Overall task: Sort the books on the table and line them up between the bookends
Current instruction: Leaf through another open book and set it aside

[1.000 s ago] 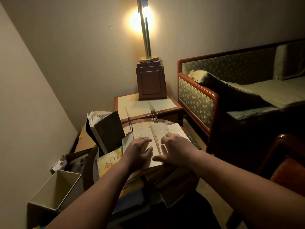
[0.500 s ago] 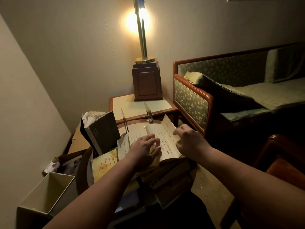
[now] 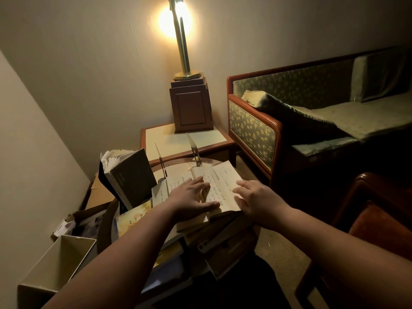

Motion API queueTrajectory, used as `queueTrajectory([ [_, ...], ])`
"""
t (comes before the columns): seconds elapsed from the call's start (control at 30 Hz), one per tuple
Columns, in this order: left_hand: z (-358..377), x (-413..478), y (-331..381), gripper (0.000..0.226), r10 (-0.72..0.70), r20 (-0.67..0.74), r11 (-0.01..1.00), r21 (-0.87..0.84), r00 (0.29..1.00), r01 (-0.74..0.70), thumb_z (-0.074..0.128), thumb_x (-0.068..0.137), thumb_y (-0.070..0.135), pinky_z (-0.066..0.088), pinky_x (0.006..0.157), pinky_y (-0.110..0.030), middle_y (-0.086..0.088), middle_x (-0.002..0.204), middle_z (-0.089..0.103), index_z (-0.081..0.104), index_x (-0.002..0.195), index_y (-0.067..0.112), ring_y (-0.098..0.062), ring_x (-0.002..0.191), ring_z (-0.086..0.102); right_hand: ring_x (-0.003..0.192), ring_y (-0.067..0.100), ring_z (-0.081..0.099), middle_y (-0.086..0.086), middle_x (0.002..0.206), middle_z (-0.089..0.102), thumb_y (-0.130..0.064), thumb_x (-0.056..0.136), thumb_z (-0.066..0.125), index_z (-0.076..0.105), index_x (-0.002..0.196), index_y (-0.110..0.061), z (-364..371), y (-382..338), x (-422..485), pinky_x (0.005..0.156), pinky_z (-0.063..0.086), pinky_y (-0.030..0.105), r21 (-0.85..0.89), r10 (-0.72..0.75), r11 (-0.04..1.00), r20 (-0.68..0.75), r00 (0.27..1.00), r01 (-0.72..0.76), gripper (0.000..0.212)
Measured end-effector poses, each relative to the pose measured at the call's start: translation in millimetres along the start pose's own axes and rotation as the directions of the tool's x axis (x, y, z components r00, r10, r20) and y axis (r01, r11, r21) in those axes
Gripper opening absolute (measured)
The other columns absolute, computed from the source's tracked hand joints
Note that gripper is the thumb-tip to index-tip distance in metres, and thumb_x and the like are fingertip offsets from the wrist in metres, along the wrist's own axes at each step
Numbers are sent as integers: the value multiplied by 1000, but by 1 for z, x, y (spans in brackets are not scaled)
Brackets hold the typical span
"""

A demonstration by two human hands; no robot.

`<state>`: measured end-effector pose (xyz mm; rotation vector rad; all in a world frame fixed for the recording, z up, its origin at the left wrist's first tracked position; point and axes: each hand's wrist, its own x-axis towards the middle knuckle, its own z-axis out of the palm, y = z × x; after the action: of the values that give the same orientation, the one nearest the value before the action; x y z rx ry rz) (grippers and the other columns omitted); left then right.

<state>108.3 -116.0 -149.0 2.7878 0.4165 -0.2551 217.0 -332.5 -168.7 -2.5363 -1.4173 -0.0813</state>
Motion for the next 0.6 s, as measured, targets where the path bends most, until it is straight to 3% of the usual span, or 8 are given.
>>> queueTrajectory([
  [0.13, 0, 6, 2, 95, 20, 38, 998, 54, 999, -22, 52, 74, 81, 11, 120, -59, 8, 165, 7, 27, 153, 34, -22, 152, 7, 150, 18, 12, -6, 161, 24, -59, 99, 16, 34, 150, -30, -9, -1, -5, 121, 3, 50, -45, -138, 988, 209, 968, 151, 61],
  [0.23, 4, 8, 4, 94, 13, 39, 997, 70, 999, -16, 52, 75, 80, 6, 119, -59, 8, 165, 6, 25, 153, 34, -21, 152, 7, 150, 16, -2, -8, 163, 9, -67, 92, 2, 15, 156, -30, -14, -1, -5, 118, -12, 55, -93, -116, 983, 348, 930, 158, 74],
  [0.47, 13, 6, 2, 108, 6, 28, 998, 64, 1000, -8, 41, 62, 87, 0, 119, -57, 9, 165, -2, 18, 154, 36, -22, 152, -3, 151, 15, -2, -4, 165, 1, -71, 89, -1, 9, 157, -24, -17, -11, 34, 113, -18, 61, -57, -50, 995, 461, 886, 86, 83],
  [0.6, 17, 8, -4, 98, 21, 23, 998, 57, 1000, -22, 48, 75, 82, -4, 119, -55, 10, 165, -7, 13, 155, 38, -22, 152, -8, 150, 16, 5, -3, 164, 10, -69, 93, 2, 15, 156, -24, -11, -14, 73, 114, -14, 61, 12, -13, 1000, 461, 887, 8, 79],
])
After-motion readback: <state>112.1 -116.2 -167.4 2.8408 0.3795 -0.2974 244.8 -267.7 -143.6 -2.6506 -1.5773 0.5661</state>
